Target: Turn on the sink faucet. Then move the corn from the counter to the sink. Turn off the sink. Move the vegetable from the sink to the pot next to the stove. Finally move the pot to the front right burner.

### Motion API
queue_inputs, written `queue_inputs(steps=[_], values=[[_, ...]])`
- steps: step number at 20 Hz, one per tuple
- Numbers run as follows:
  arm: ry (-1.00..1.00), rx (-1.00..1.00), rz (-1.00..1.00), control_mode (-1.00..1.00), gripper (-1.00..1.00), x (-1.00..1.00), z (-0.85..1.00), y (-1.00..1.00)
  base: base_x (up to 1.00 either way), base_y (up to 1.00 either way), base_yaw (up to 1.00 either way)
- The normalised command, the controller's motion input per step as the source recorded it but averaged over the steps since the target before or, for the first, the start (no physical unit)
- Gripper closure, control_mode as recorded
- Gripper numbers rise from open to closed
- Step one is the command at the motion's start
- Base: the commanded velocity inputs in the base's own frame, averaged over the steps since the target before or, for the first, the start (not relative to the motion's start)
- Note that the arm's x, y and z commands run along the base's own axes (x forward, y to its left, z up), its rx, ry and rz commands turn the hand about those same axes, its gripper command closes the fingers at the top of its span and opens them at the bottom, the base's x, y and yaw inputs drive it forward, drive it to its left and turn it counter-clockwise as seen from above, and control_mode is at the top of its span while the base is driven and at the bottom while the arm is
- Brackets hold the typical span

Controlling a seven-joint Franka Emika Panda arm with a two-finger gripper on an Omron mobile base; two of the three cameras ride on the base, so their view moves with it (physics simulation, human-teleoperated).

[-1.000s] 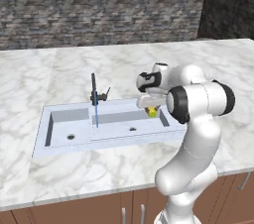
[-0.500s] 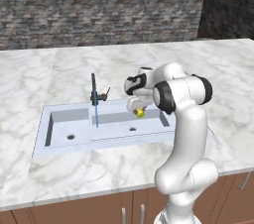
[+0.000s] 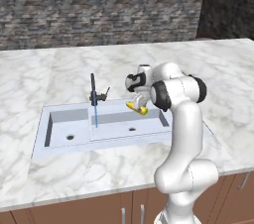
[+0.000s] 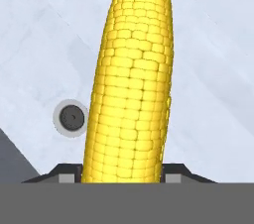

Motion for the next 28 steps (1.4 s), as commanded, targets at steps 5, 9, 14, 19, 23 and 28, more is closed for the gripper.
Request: queue_inputs(steps=[5,9,14,19,23,28], values=[[0.02,-0.02,0.29,-1.00,1.00,-0.01,-0.23,0.03,0.00,0.00,0.00],[0.00,0.00,0.29,-1.00,1.00,-0.05,-0.18,0.00,0.00,0.00,0.00],[0.00,0.00,0.28,-1.00,1.00,-0.08,-0.17,0.00,0.00,0.00,0.00],[0.01,0.00,0.30,-1.00,1.00,-0.21,-0.14,0.00,0.00,0.00,0.00],[0.00,0.00,0.30,-1.00,1.00,-0.51,-0.13,0.01,0.00,0.00,0.00],[0.00,0.00,0.26,-1.00,1.00,-0.61,-0.12,0.00,0.00,0.00,0.00]])
